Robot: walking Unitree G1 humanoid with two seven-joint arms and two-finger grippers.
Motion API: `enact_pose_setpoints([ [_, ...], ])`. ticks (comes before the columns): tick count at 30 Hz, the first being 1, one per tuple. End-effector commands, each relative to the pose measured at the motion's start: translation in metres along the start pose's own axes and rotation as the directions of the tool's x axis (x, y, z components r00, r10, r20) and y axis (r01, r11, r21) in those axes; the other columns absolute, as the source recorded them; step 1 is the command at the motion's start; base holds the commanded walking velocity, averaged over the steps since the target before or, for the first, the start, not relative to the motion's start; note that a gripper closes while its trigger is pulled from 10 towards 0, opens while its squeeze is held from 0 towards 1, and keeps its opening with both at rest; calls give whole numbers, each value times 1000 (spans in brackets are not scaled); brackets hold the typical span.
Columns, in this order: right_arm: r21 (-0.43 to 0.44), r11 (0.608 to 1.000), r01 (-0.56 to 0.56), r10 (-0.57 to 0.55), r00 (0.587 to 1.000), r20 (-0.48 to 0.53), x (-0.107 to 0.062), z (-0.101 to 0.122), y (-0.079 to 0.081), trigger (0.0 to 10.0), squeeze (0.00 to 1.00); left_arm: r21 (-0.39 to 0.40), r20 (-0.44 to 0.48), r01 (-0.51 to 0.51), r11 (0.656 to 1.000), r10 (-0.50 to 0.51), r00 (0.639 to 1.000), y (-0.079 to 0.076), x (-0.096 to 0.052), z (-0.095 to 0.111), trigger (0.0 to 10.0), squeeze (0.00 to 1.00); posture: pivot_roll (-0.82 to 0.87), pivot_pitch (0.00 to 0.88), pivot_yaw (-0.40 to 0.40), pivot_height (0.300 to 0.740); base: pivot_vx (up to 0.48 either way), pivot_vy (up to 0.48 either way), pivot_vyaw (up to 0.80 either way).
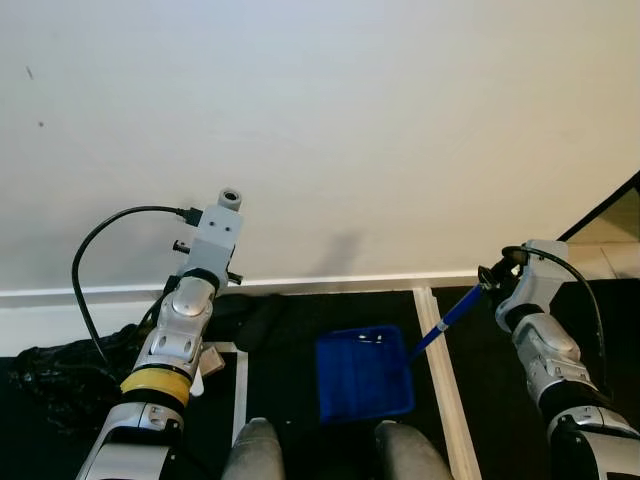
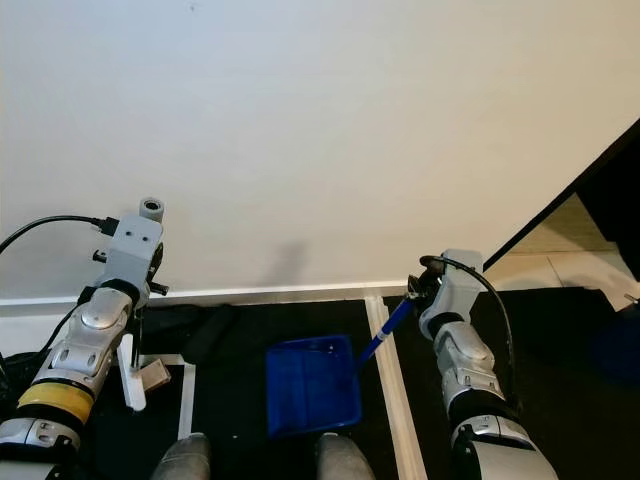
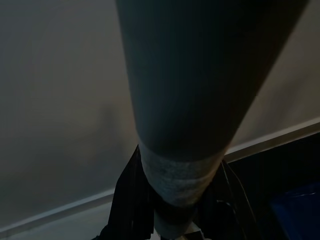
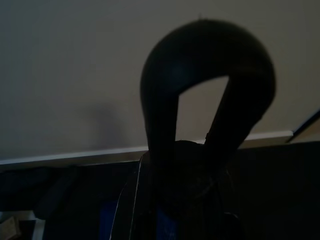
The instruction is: Sweep floor
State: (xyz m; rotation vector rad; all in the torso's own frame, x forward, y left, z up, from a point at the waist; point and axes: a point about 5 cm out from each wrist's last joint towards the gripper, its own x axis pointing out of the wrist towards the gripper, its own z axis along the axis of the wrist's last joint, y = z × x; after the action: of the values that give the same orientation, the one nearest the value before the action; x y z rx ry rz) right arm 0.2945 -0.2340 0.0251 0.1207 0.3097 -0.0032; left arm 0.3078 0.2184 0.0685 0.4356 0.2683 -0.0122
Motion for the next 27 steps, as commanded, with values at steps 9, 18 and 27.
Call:
enact_pose_setpoints([
  [9, 42, 999, 25, -28, 998, 65, 5, 8, 6, 10000, 0, 35, 12, -51, 998, 50, 999, 15, 1, 0, 10000, 0, 115, 38, -71, 740, 0, 0, 0],
  [18, 55, 998, -13, 11, 999, 31, 6, -4, 25, 10000, 0, 20, 102, -48, 999, 46, 994, 15, 2, 11, 10000, 0, 119, 56, -69, 740, 0, 0, 0],
  [27, 75, 997, -9, 7, 1000, 25, 12, -2, 36, 10000, 0, 50, 220, -19, 999, 7, 975, 13, 6, 24, 10000, 0, 111, 113, -73, 740, 0, 0, 0],
])
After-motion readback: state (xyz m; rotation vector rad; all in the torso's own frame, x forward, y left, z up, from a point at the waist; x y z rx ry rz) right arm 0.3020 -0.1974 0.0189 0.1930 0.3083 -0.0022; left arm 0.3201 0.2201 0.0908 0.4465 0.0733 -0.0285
